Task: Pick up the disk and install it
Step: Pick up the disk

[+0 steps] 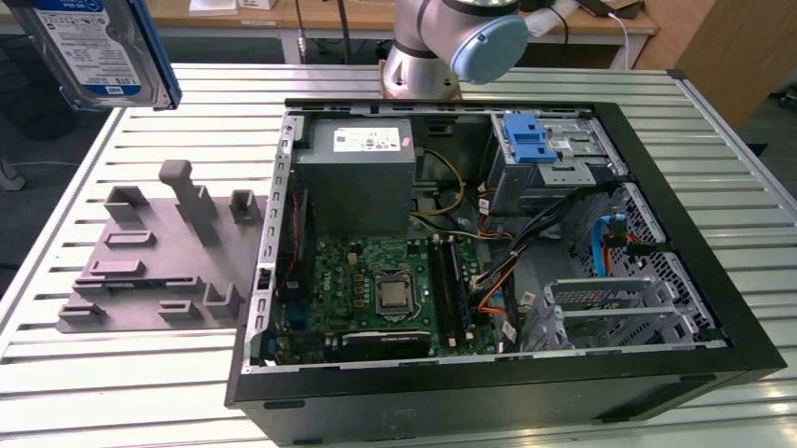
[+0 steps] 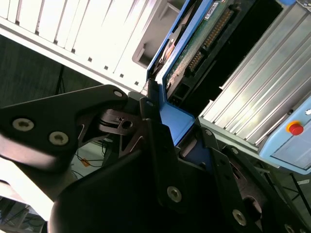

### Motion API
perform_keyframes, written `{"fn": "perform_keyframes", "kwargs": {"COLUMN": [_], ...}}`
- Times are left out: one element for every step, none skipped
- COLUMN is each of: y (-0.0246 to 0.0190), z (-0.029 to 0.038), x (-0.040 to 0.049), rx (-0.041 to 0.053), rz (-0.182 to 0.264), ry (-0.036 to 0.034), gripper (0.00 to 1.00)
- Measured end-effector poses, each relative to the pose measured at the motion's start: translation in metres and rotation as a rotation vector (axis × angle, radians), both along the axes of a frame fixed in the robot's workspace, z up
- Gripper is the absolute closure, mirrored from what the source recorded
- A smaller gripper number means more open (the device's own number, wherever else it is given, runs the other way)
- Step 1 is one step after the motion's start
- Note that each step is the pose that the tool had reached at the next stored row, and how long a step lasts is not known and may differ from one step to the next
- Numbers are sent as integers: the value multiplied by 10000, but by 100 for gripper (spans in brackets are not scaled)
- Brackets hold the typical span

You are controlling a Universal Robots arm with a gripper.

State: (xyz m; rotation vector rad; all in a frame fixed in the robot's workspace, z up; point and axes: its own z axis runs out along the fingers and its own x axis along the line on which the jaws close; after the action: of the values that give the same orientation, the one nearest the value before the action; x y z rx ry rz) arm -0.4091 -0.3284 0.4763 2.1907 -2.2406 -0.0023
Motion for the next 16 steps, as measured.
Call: {"fn": "perform_keyframes", "kwargs": {"y": [0,0,0,0,0,0,0,0,0,0,0,0,0,0,0,0], "z": [0,0,0,0,0,0,0,0,0,0,0,0,0,0,0,0], "x": [3,6,9,12,15,19,22,25,28,31,35,38,42,45,49,52], "rx": [0,1,0,0,0,0,0,1,0,0,0,0,0,0,0,0], "rz": [0,0,0,0,0,0,0,0,-1,-1,0,0,0,0,0,0], "ry": [0,-1,-1,0,0,0,0,-1,0,0,1,0,0,0,-1,0], "gripper": [64,64,64,64,64,64,64,64,64,64,64,64,64,64,64,64]}}
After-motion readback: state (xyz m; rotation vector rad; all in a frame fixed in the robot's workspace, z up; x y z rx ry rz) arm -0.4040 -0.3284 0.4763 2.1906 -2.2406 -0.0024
